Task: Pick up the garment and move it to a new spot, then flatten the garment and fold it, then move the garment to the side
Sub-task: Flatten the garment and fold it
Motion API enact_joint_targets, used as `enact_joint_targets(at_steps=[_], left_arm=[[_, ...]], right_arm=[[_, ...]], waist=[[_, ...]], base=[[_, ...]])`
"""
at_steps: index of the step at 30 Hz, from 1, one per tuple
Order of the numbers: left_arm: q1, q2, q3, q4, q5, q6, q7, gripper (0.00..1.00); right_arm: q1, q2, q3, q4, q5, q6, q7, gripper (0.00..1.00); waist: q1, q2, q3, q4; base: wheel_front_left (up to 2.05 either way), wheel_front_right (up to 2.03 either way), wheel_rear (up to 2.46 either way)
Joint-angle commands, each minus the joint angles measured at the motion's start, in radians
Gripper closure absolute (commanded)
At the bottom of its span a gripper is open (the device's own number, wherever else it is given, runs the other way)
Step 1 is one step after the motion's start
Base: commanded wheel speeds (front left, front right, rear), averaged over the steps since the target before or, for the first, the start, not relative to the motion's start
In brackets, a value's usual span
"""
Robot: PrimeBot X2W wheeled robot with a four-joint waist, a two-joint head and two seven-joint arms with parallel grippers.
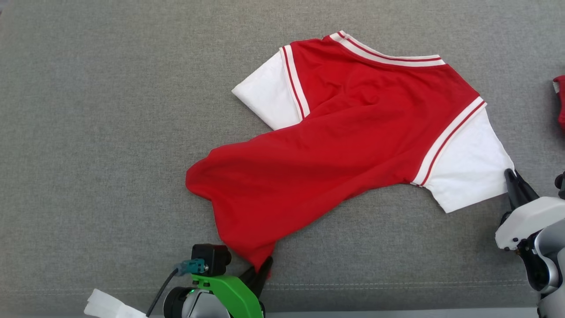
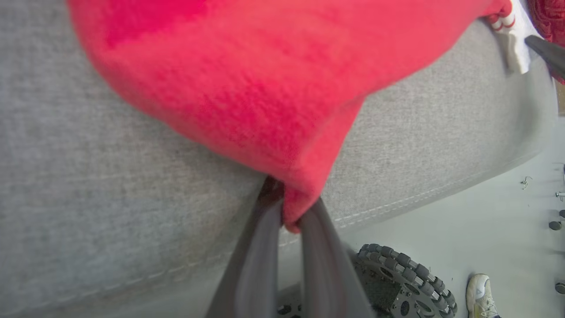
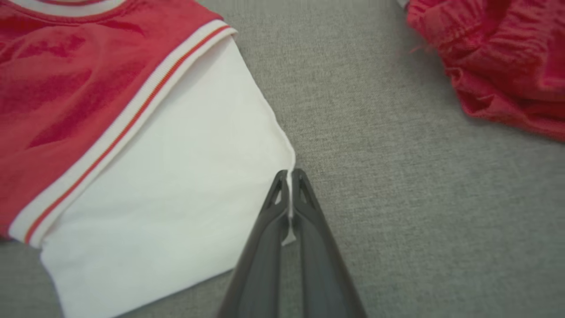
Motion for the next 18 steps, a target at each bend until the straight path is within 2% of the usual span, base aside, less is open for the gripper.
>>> enact_joint_targets(at_steps=[1,8,17,18], left_arm=[[-0.033,-0.002,0.004,0.013,0.011,0.012,-0.004,1.00],[-0.001,0.071,0.013,-0.120,0.035,0.031,0.005,1.00],[0.007,0.260,0.089,-0.435,0.068,0.095,0.097,1.00],[0.007,0.260,0.089,-0.435,0.068,0.095,0.097,1.00]], right_arm=[[0.022,0.005,-0.007,-0.012,0.016,-0.001,-0.009,1.00],[0.077,0.059,-0.036,-0.160,0.131,-0.001,-0.041,1.00],[0.067,0.074,-0.020,-0.372,0.210,-0.001,-0.066,1.00],[0.067,0.074,-0.020,-0.372,0.210,-0.001,-0.066,1.00]], waist=[[0.0000,-0.0001,-0.009,-0.005],[0.0000,-0.0001,-0.039,-0.015],[0.0000,-0.0001,-0.093,-0.010],[0.0000,-0.0001,-0.093,-0.010]], base=[[0.00,0.00,0.00],[0.00,0.00,0.00],[0.00,0.00,0.00],[0.00,0.00,0.00]])
